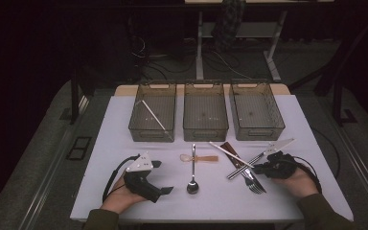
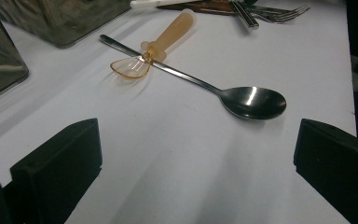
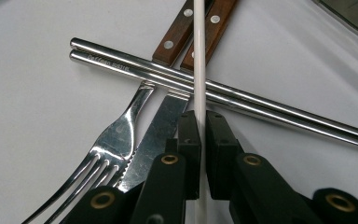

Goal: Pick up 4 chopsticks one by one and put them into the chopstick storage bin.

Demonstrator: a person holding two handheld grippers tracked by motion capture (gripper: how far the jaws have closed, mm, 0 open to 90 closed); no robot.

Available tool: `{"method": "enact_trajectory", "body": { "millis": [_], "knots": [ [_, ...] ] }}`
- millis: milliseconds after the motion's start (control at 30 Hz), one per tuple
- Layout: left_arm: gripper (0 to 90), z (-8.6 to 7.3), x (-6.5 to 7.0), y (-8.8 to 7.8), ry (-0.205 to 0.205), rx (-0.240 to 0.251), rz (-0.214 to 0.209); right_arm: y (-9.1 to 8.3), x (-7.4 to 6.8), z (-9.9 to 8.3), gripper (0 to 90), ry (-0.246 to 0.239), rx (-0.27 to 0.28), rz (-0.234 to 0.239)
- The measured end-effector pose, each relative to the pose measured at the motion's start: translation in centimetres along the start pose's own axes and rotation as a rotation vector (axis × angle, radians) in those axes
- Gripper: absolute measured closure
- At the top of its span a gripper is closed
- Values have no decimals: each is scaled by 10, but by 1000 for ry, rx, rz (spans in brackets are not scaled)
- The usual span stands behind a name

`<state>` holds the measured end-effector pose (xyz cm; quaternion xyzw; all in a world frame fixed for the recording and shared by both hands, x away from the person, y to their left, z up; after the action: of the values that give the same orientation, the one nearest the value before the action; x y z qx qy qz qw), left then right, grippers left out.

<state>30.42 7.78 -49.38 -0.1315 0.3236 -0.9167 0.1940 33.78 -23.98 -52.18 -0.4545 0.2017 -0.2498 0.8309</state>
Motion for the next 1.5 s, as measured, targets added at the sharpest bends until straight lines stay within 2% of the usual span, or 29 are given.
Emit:
{"method": "enact_trajectory", "body": {
  "millis": [200, 400, 633, 800, 967, 1500],
  "knots": [
    [0, 0, 0, 0, -1, -1, -3, -3, -1, 0, 858, -5, 11, 18],
    [0, 0, 1, 0, -1, 3, -7, -10, -4, 3, 857, 14, 58, 75],
    [0, 0, 1, 0, -3, 6, -5, -18, -7, 8, 857, 28, 107, 93],
    [0, 1, 0, 0, -11, 15, -6, -25, -7, 13, 857, 42, 139, 91],
    [0, 0, -1, 0, -12, 14, -1, -31, -11, 19, 857, 24, 169, 91],
    [0, 0, -2, 1, -12, 14, 7, -36, -12, 46, 856, 32, 226, 58]
  ]
}}
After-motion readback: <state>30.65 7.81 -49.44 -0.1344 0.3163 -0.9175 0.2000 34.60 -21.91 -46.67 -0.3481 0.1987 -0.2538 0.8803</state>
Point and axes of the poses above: each handheld gripper's, and its own axes: y roughly forward along the jaws, z roughly out of its top, x roughly to its right, the point moved 10 cm from there along y, roughly forward along the jaws, and after that the axes turned 6 degrees about -x, right-handed, at the moved point
